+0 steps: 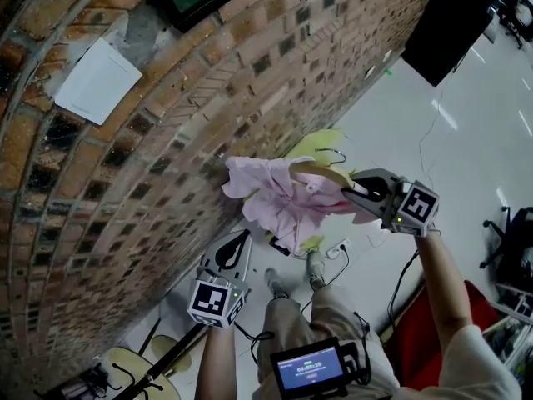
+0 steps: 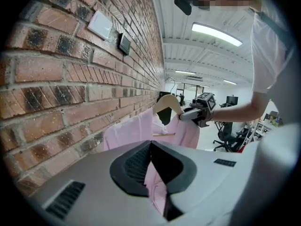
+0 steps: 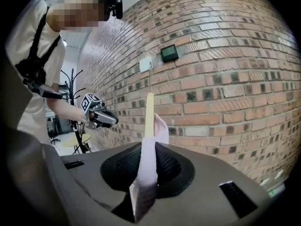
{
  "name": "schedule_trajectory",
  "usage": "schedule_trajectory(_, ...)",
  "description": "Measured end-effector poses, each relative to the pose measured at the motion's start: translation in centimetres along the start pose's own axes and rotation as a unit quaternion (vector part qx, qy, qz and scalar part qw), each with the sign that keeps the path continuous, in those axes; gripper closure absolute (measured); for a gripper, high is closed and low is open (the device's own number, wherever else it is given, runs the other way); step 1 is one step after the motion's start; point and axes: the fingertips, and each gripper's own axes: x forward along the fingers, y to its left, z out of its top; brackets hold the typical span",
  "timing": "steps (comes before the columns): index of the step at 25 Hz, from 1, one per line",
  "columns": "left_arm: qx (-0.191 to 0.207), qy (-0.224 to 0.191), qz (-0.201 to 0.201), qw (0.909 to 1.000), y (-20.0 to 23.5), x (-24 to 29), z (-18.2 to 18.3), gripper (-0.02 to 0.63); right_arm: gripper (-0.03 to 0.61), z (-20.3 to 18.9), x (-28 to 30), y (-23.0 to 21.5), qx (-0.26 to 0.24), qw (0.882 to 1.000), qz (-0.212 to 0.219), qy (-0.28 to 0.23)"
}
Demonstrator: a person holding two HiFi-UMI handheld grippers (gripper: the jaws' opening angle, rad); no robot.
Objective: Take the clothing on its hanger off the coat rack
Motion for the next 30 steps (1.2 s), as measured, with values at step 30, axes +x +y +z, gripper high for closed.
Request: schedule_trajectory(30,-0.060,0.111,0.028,0.9916,5.1,9.7,-19.1,0.604,0.529,-19.6,14.9,-2.2,0.125,0.961,0.227,0.097)
